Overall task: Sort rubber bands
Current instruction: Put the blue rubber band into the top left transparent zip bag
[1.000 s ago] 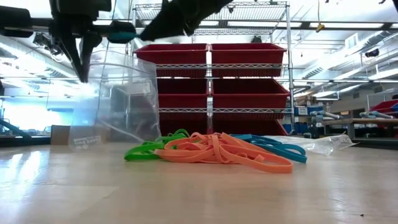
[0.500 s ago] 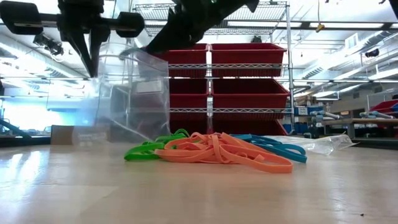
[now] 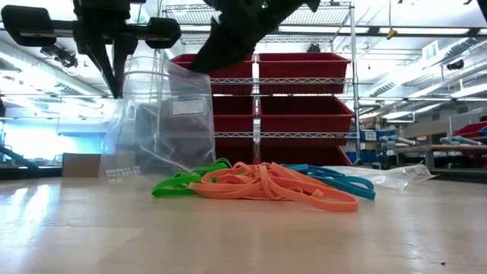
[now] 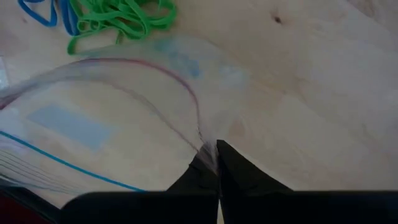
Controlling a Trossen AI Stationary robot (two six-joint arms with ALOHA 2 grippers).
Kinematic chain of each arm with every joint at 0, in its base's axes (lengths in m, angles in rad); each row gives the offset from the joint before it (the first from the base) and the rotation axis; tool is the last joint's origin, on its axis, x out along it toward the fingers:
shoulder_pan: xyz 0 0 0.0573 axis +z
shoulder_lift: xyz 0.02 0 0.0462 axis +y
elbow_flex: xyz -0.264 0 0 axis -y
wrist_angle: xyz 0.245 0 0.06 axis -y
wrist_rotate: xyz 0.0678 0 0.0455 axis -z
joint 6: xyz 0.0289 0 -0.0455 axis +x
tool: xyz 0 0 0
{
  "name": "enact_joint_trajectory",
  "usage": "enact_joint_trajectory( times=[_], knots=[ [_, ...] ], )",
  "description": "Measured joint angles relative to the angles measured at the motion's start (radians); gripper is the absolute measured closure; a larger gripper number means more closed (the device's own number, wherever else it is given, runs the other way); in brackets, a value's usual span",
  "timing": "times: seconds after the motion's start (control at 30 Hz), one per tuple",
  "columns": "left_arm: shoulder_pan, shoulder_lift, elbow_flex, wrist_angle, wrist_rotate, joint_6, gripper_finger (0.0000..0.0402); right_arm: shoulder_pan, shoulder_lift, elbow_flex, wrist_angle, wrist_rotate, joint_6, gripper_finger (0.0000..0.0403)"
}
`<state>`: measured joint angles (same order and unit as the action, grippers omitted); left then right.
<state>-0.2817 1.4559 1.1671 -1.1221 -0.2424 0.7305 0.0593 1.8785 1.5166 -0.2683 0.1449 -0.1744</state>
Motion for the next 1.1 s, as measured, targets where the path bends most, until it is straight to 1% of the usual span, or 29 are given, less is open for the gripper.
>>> enact_joint_trajectory(
  times=[0.1, 0.2, 0.27, 0.37, 0.47, 0.57, 0.63, 0.7, 0.83, 0.9, 1.1],
  knots=[
    [0.0, 0.0, 0.0, -0.006, 0.0, -0.004, 0.0401, 0.01, -0.038, 0.0, -0.098, 0.029, 0.026, 0.0238],
    [0.0, 0.0, 0.0, -0.007, 0.0, -0.006, 0.0401, 0.034, -0.072, -0.015, -0.222, 0.051, 0.075, 0.0236],
    [0.0, 0.0, 0.0, -0.009, 0.0, -0.006, 0.0401, 0.052, -0.093, -0.066, -0.256, 0.052, 0.118, 0.0241],
    [0.0, 0.0, 0.0, -0.006, 0.0, -0.008, 0.0401, 0.08, -0.108, -0.179, -0.253, 0.045, 0.18, 0.0249],
    [0.0, 0.0, 0.0, -0.006, 0.0, -0.015, 0.0401, 0.1, -0.108, -0.301, -0.201, 0.034, 0.245, 0.0258],
    [0.0, 0.0, 0.0, -0.005, 0.0, -0.027, 0.0401, 0.109, -0.108, -0.401, -0.053, -0.029, 0.295, 0.0265],
    [0.0, 0.0, 0.0, -0.004, 0.0, -0.027, 0.0401, 0.111, -0.108, -0.441, 0.019, -0.046, 0.315, 0.0269],
    [0.0, 0.0, 0.0, -0.003, 0.0, -0.028, 0.0401, 0.11, -0.108, -0.468, 0.051, -0.048, 0.322, 0.0272],
    [0.0, 0.0, 0.0, 0.004, 0.0, -0.031, 0.0401, 0.108, -0.108, -0.495, 0.092, -0.11, 0.335, 0.0279],
    [0.0, 0.0, 0.0, 0.004, 0.0, -0.031, 0.0401, 0.108, -0.108, -0.498, 0.091, -0.115, 0.334, 0.0284],
    [0.0, 0.0, 0.0, 0.007, 0.0, -0.032, 0.0401, 0.108, -0.084, -0.498, 0.092, -0.131, 0.331, 0.0316]
  ],
)
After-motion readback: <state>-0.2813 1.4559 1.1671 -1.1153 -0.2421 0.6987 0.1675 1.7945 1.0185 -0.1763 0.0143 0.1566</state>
